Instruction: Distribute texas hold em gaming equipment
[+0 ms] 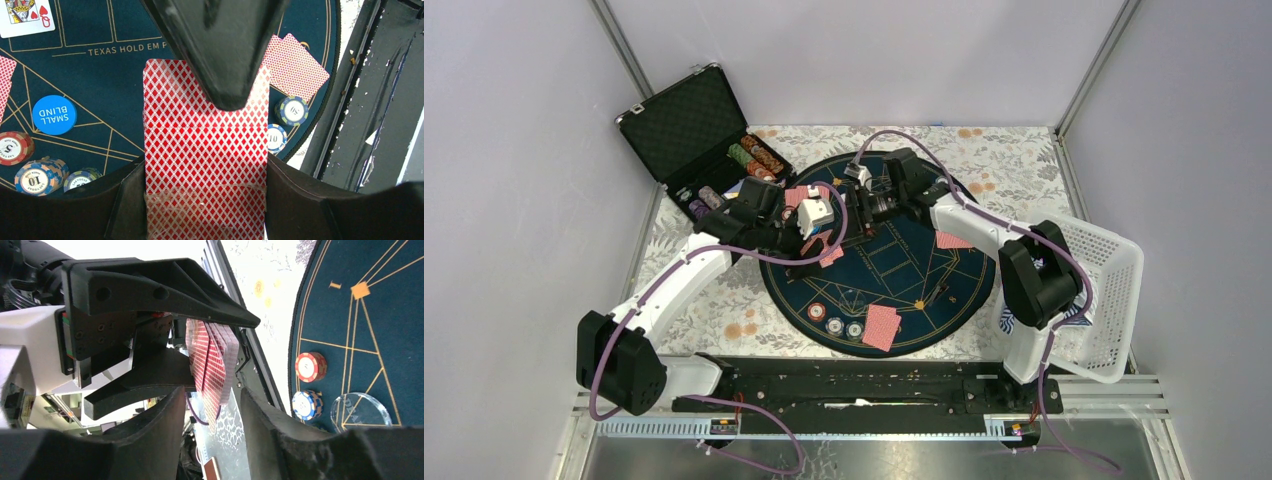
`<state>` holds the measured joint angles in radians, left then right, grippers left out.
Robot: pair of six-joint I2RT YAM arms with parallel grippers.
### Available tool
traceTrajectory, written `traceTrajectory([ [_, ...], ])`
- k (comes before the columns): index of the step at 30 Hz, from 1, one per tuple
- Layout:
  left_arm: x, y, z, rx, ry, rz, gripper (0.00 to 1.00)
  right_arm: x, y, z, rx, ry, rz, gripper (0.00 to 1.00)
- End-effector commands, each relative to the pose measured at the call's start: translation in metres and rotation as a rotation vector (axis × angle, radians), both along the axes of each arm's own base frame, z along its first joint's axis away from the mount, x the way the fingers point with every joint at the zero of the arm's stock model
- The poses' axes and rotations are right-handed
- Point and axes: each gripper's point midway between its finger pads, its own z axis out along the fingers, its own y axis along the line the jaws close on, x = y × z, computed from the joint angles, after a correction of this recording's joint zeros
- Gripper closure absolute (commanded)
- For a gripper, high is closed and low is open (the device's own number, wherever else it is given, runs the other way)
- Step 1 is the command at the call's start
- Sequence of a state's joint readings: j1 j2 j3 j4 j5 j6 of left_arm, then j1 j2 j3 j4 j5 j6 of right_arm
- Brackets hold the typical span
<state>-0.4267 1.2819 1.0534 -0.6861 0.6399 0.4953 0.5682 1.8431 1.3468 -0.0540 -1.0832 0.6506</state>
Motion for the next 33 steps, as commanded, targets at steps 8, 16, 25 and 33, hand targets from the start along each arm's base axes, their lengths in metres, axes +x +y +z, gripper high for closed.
traceTrajectory([
  [8,0.01,-0.006,0.031,-0.085,-0.079,-0.002,1.0,-0.004,-0.005,-0.002,-0.046,-0.045,0.01,0.68],
  [16,0.01,-0.006,0.03,-0.086,-0.08,0.0,1.0,0.005,-0.018,0.007,-0.025,-0.046,-0.024,0.77],
  [25,0.011,-0.006,0.03,-0.085,-0.079,0.002,1.0,0.01,-0.025,0.016,-0.013,-0.06,-0.043,0.83],
  [33,0.011,-0.006,0.031,-0.084,-0.081,0.003,1.0,0.021,-0.04,0.027,-0.004,-0.079,-0.094,0.92],
])
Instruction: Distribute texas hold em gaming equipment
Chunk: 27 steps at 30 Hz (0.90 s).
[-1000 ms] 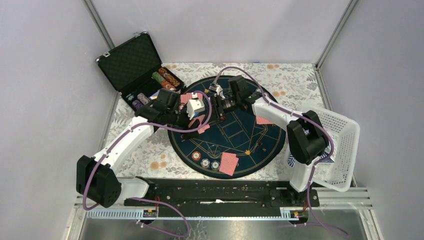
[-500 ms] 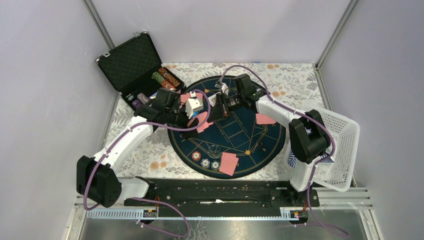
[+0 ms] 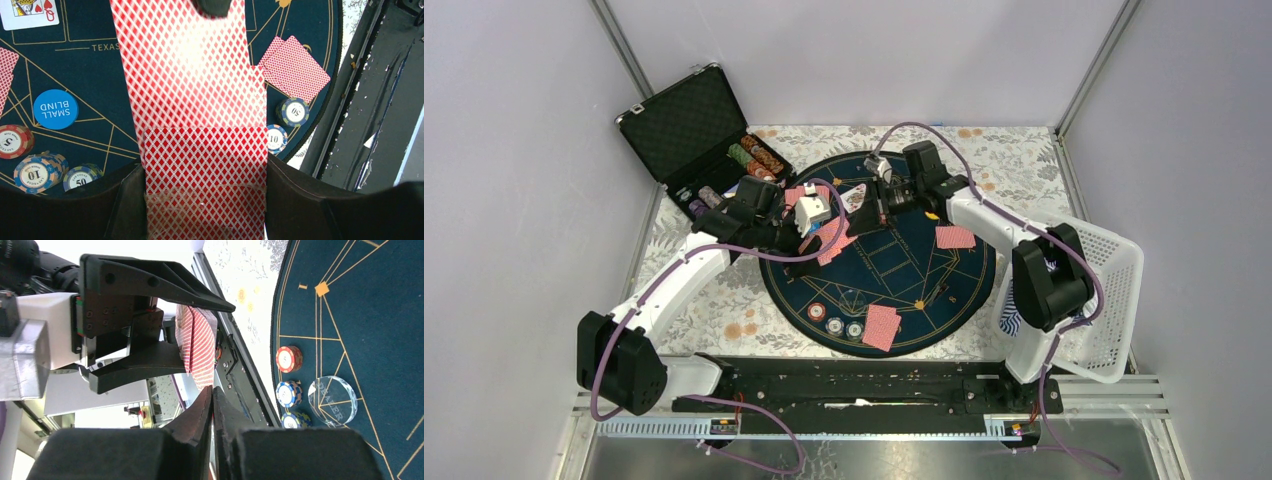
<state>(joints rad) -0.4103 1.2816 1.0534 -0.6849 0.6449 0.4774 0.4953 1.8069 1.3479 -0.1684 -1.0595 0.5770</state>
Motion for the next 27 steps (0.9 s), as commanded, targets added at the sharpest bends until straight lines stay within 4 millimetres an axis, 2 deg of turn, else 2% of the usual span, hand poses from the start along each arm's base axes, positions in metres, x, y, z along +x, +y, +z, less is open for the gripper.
traceTrajectory([
  [1,0.009,-0.009,0.03,-0.076,-0.096,-0.02,1.0,0.005,-0.013,0.027,0.037,-0.07,-0.028,0.93],
  [8,0.01,-0.009,0.031,-0.076,-0.099,-0.019,1.0,0.02,-0.032,0.035,0.038,-0.08,-0.087,1.0],
  [15,0.009,-0.008,0.031,-0.077,-0.1,-0.019,1.0,0.042,-0.06,0.033,-0.021,-0.116,-0.15,1.0],
  [17,0.009,-0.008,0.03,-0.075,-0.1,-0.018,1.0,0.054,-0.072,0.03,-0.061,-0.16,-0.178,1.0],
  [20,0.009,-0.008,0.032,-0.078,-0.101,-0.019,1.0,0.077,-0.091,0.02,-0.168,-0.232,-0.231,1.0],
  [22,0.009,-0.008,0.032,-0.079,-0.101,-0.018,1.0,0.093,-0.105,0.0,-0.31,-0.282,-0.253,1.0],
  [27,0.009,-0.009,0.033,-0.082,-0.1,-0.02,1.0,0.135,-0.138,-0.035,-0.578,-0.446,-0.288,1.0],
])
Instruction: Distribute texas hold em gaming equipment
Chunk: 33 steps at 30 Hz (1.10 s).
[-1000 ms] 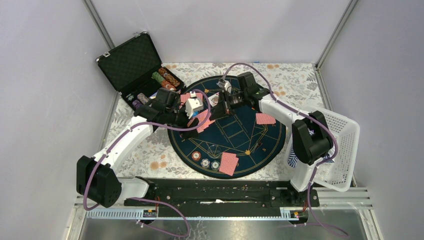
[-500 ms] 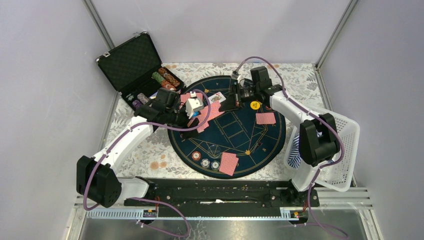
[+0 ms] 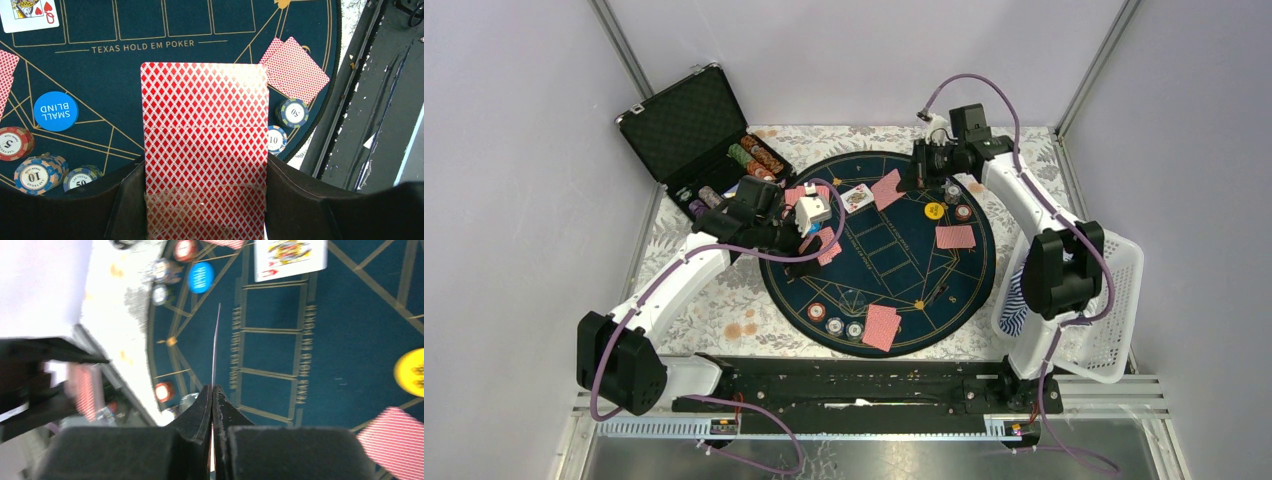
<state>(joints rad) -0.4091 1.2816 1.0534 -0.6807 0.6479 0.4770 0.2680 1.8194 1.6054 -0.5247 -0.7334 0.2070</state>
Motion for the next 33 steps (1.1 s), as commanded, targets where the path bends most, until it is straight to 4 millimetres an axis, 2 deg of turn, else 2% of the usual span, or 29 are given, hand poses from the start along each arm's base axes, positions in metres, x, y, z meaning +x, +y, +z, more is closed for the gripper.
traceTrajectory([
  [1,0.009,-0.008,0.032,-0.077,-0.098,-0.018,1.0,0.034,-0.042,-0.046,-0.348,-0.131,-0.031,1.0],
  [6,0.008,-0.008,0.031,-0.077,-0.095,-0.019,1.0,0.065,-0.061,-0.069,-0.579,-0.233,-0.052,1.0],
  [11,0.009,-0.008,0.031,-0.08,-0.094,-0.019,1.0,0.087,-0.069,-0.084,-0.802,-0.36,-0.067,1.0],
  [14,0.009,-0.008,0.032,-0.08,-0.093,-0.017,1.0,0.094,-0.066,-0.094,-0.893,-0.412,-0.062,1.0],
  [18,0.009,-0.007,0.032,-0.08,-0.094,-0.018,1.0,0.089,-0.045,-0.111,-0.895,-0.404,-0.018,1.0],
  [25,0.009,-0.008,0.032,-0.083,-0.094,-0.019,1.0,0.064,0.011,-0.147,-0.834,-0.327,0.107,1.0],
  [29,0.008,-0.007,0.031,-0.08,-0.094,-0.017,1.0,0.054,0.034,-0.165,-0.815,-0.3,0.147,1.0],
  [33,0.008,-0.006,0.029,-0.077,-0.092,-0.017,1.0,0.048,0.05,-0.173,-0.791,-0.272,0.168,1.0],
])
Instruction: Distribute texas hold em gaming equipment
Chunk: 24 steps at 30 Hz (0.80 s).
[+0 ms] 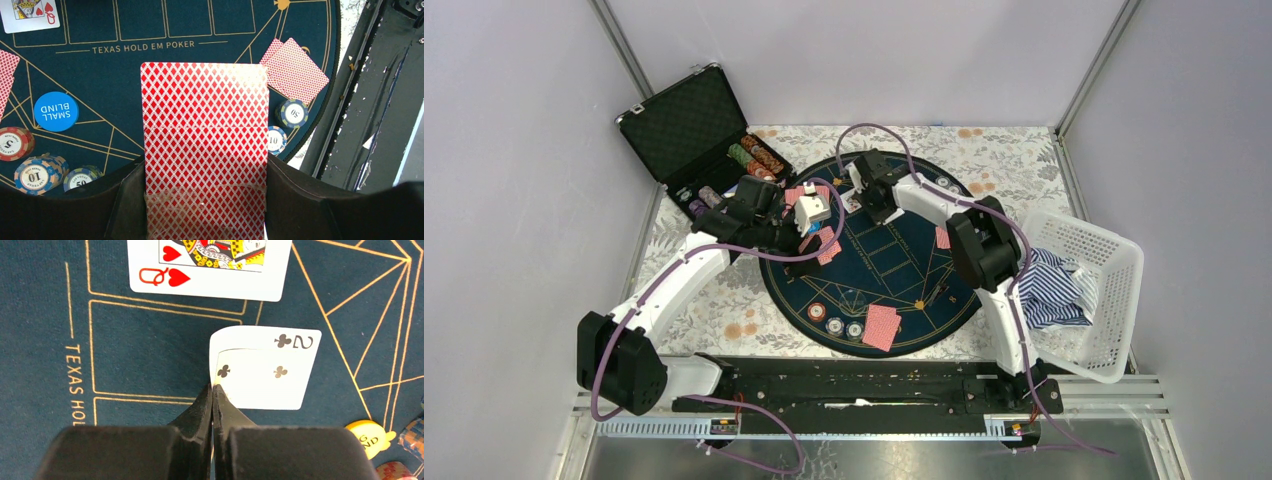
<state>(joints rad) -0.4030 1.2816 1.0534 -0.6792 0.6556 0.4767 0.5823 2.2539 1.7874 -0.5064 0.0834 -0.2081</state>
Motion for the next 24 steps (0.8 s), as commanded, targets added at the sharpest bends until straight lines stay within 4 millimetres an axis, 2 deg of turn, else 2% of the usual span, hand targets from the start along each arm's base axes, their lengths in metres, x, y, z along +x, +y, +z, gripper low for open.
traceTrajectory([
  [1,0.007,-0.007,0.029,-0.072,-0.096,-0.019,1.0,-0.004,0.025,0.004,0.055,0.029,0.004,1.0],
  [5,0.007,-0.007,0.029,-0.072,-0.093,-0.02,1.0,-0.008,0.034,0.001,0.065,0.038,0.014,1.0],
  [8,0.008,-0.007,0.028,-0.072,-0.093,-0.019,1.0,-0.012,0.039,-0.002,0.074,0.058,0.019,0.96],
  [13,0.008,-0.007,0.027,-0.071,-0.09,-0.022,1.0,-0.014,0.042,-0.004,0.083,0.076,0.008,0.88],
  [24,0.008,-0.007,0.027,-0.067,-0.091,-0.018,1.0,-0.027,0.069,0.001,0.2,0.184,0.016,0.68],
])
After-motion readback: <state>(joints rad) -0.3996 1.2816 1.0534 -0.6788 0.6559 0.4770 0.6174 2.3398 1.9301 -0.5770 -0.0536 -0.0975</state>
